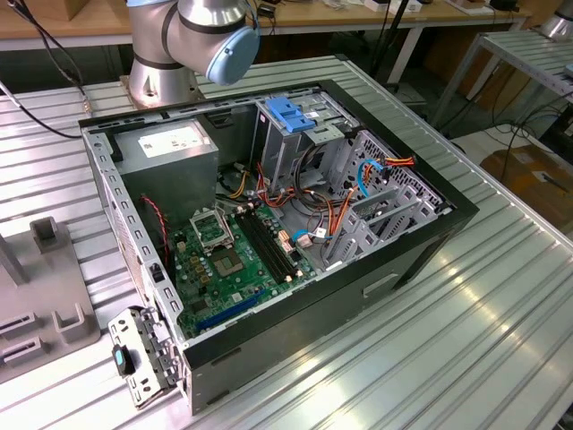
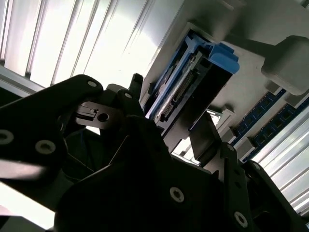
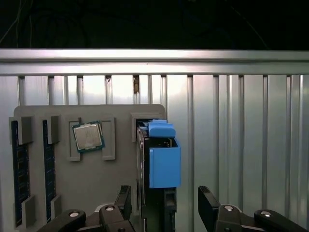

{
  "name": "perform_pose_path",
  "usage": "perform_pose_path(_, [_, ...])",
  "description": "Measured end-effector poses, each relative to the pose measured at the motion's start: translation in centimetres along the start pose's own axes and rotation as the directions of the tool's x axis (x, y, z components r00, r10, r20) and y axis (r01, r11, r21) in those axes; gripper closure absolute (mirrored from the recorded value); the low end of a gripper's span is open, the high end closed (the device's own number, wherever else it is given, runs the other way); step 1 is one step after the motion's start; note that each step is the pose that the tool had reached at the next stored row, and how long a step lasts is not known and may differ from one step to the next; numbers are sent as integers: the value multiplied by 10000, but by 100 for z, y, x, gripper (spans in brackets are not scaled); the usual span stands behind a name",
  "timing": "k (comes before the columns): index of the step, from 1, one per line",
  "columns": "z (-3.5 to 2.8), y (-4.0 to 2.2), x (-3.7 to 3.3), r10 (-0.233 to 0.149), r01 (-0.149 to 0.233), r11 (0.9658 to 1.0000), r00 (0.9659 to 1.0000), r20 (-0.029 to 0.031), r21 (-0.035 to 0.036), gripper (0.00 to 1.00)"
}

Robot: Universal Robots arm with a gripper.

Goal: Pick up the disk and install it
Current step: 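Pick up the disk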

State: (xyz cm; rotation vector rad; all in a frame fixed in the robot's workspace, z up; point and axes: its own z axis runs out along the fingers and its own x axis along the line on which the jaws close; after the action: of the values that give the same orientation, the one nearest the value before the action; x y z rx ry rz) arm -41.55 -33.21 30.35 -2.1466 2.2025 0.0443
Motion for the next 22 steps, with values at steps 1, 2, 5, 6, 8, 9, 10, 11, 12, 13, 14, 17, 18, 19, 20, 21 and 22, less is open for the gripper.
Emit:
perform_pose_path(1, [0, 0, 0, 1, -1, 10000, 10000, 0, -2, 34])
perform_pose_path(2, [0, 0, 0, 0, 0, 10000, 10000, 0, -4, 34])
perform_pose_path(5, [-4, -3, 0, 1, -1, 10000, 10000, 0, -10, 34])
perform_pose_path(6, [-5, -3, 0, 1, -1, 10000, 10000, 1, -9, 34])
perform_pose_path(8, [-5, -4, -1, 1, -1, 10000, 10000, 1, -9, 34])
perform_pose_path(9, [-5, -4, -1, 1, -1, 10000, 10000, 1, -10, 34])
perform_pose_path(10, [-5, -4, 0, 1, -1, 10000, 10000, 0, -13, 34])
perform_pose_path(11, [-6, -4, -1, 3, -3, 10000, 10000, -1, -38, 34])
perform_pose_path(12, [-6, -3, 0, 3, -3, 10000, 10000, -2, -41, 34])
perform_pose_path(13, [-6, -3, 0, 3, -3, 10000, 10000, -2, -43, 34])
perform_pose_path(14, [-6, -4, 0, 3, -3, 10000, 10000, -1, -43, 34])
perform_pose_path(17, [-18, -4, -2, 3, -3, 10000, 10000, -2, -49, 34])
perform_pose_path(18, [-26, -4, -2, 5, -5, 10000, 10000, 0, -60, 34])
perform_pose_path(19, [-26, -4, -2, 5, -5, 10000, 10000, 0, -67, 34])
perform_pose_path(20, [-27, -4, -2, 16, -16, 10000, 10000, -1, -83, 34])
perform_pose_path(21, [-27, -4, -2, 37, -37, 9999, 10000, -4, -101, 34])
perform_pose_path(22, [-27, -4, -2, 38, -38, 9999, 10000, -4, -103, 34])
